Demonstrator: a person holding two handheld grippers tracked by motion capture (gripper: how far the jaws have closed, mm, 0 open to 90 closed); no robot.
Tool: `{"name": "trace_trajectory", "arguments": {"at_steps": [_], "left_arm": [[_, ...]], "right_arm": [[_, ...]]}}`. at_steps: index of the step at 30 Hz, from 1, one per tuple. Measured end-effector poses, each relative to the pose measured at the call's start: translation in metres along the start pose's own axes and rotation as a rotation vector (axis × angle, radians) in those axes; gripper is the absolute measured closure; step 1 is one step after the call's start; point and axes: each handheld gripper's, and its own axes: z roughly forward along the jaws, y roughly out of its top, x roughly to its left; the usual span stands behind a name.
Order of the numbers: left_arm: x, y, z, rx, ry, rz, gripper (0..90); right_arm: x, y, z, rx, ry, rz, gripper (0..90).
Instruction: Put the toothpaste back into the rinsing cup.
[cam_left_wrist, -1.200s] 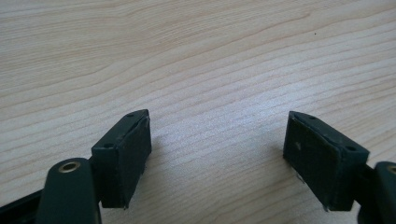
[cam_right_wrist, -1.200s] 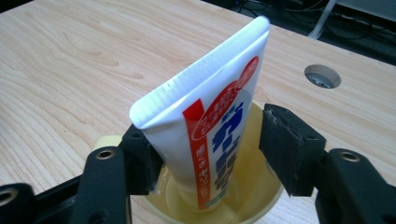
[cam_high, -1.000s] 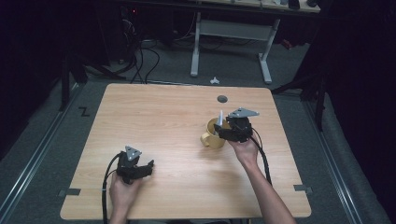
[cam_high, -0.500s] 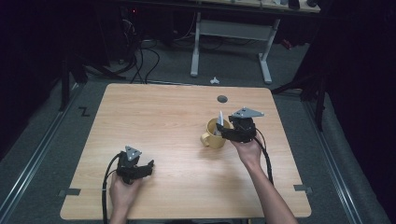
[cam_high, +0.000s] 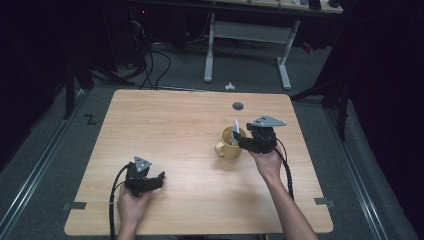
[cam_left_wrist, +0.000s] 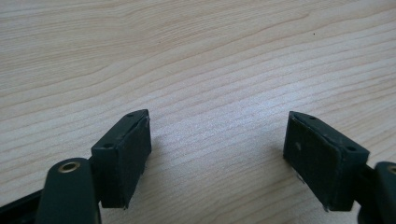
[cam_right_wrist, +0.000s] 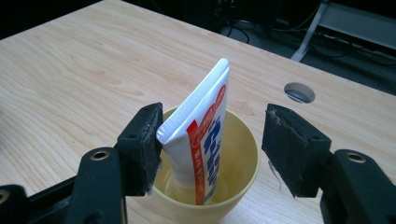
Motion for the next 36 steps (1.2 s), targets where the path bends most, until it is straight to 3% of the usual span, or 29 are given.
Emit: {"name": "trace_trajectory", "arguments": {"at_steps": [17,26,36], "left_arm": [[0.000,0.000,0.000,0.003,-0.005,0.012,23.6],[-0.001,0.000,0.000,0.003,-0.012,0.017,23.5],[-0.001,0.001,0.001,0.004,-0.011,0.016,23.5]], "right_arm": [[-0.001,-0.003,-0.014,-0.043,-0.001,-0.007,39.5],[-0.002,-0.015,-0.025,-0.084,0.014,0.033,40.5],[-0.017,-0.016,-0.037,-0.112,0.015,0.080,41.5]]}}
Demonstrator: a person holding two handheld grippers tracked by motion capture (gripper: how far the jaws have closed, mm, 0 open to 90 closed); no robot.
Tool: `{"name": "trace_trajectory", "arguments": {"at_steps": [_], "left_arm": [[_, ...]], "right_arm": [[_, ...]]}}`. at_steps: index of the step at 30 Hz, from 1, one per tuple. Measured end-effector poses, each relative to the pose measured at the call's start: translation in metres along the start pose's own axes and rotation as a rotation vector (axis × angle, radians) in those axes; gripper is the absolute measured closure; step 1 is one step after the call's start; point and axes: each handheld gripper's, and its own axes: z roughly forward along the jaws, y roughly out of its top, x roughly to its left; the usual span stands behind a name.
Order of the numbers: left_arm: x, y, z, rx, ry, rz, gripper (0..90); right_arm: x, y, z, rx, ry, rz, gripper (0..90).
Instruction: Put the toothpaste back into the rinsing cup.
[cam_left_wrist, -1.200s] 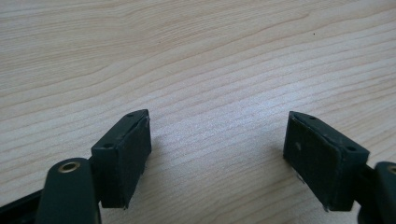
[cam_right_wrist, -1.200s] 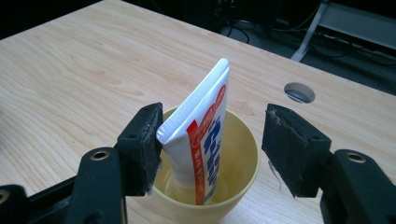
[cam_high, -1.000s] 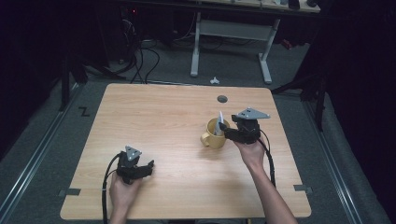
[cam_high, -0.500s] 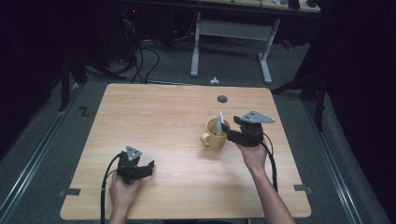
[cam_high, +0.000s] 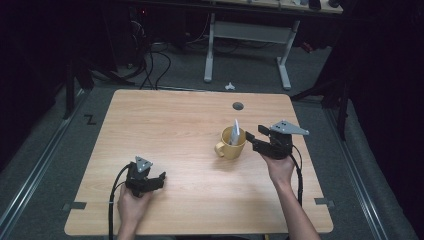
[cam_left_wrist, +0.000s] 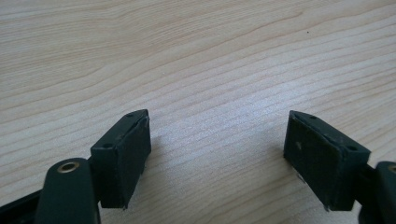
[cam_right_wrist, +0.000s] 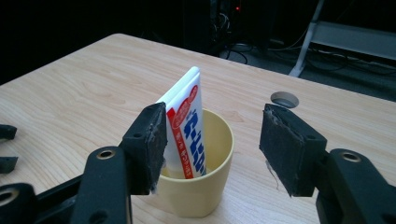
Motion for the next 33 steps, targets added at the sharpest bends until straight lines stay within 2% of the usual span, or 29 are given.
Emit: {"name": "trace_trajectory", "arguments": {"at_steps": [15,22,33], "left_arm": [[0.000,0.000,0.000,-0.001,0.001,-0.001,23.5],[0.000,0.000,0.000,-0.001,0.000,-0.001,23.6],[0.000,0.000,0.000,-0.001,-0.001,-0.003,23.7]], "right_arm": [[-0.015,-0.003,-0.024,-0.033,-0.015,0.015,42.0],[-0.027,-0.009,-0.038,-0.039,-0.029,0.043,42.3],[-0.034,-0.016,-0.043,-0.033,-0.038,0.056,42.6]]}}
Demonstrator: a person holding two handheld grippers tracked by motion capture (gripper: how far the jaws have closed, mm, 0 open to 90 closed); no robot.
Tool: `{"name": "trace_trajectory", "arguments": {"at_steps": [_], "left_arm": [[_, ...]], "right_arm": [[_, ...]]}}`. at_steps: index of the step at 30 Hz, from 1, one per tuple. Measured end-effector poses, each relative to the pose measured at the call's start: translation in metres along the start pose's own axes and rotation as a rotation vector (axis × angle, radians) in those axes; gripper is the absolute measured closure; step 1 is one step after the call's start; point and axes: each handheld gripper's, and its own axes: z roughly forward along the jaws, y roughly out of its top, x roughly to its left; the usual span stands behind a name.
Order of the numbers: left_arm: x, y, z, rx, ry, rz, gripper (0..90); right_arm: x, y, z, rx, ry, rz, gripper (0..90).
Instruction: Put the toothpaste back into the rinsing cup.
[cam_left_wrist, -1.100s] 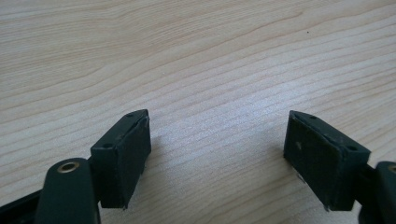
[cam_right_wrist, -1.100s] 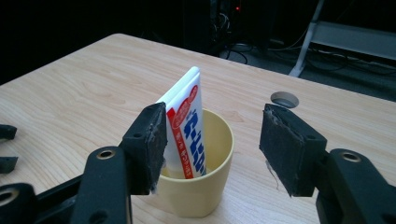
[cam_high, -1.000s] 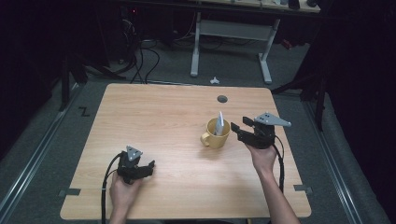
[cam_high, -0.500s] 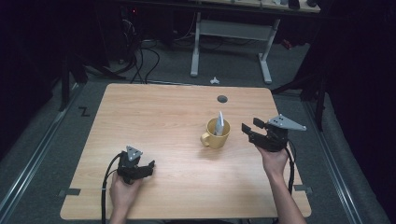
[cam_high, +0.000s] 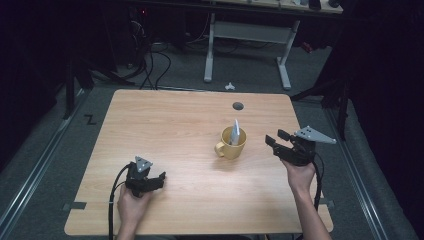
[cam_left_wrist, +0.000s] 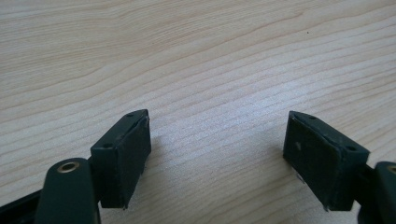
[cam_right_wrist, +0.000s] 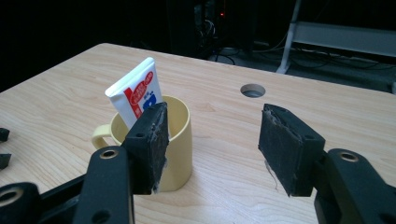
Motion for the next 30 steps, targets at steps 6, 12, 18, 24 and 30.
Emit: {"name": "trace_trajectory", "arguments": {"at_steps": [6,12,18,24,30], "left_arm": [[0.000,0.000,0.000,0.000,0.001,0.001,23.5],[0.000,0.000,0.000,-0.001,-0.001,-0.001,24.1],[0.000,0.000,0.000,-0.002,-0.002,-0.003,24.0],[0.001,0.000,0.000,-0.002,-0.003,-0.004,24.0],[0.000,0.000,0.000,-0.003,-0.004,-0.004,24.0]], "right_arm": [[-0.004,-0.006,-0.005,-0.015,-0.006,0.020,42.7],[-0.005,-0.007,-0.011,-0.030,0.000,0.019,43.0],[-0.008,-0.011,-0.016,-0.032,-0.008,0.026,43.1],[-0.012,-0.018,-0.018,-0.023,-0.021,0.041,43.3],[-0.013,-0.020,-0.020,-0.025,-0.022,0.046,43.3]]}}
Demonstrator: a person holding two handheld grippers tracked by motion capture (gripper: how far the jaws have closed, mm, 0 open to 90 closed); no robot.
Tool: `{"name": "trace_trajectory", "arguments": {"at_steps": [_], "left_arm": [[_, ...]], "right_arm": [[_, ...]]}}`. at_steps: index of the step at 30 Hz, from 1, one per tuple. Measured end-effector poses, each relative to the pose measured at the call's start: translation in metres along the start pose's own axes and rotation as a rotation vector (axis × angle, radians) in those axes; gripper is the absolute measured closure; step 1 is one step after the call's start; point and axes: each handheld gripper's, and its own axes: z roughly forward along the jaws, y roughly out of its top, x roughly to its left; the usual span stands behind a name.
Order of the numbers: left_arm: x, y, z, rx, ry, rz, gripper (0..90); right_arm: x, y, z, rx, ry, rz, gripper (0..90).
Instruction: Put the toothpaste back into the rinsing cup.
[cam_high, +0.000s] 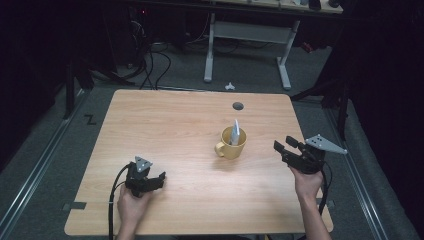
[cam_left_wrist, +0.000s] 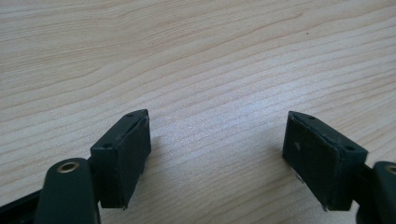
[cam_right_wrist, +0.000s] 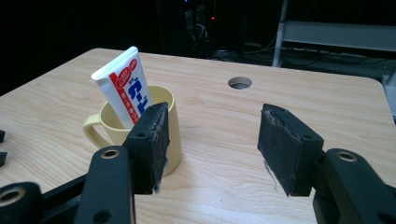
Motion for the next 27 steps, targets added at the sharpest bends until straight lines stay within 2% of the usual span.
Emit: {"name": "trace_trajectory", "arguments": {"at_steps": [27], "left_arm": [[0.000,0.000,0.000,0.000,-0.001,0.000,23.8]], "right_arm": [[-0.004,-0.021,0.000,0.025,-0.005,0.034,44.0]]}}
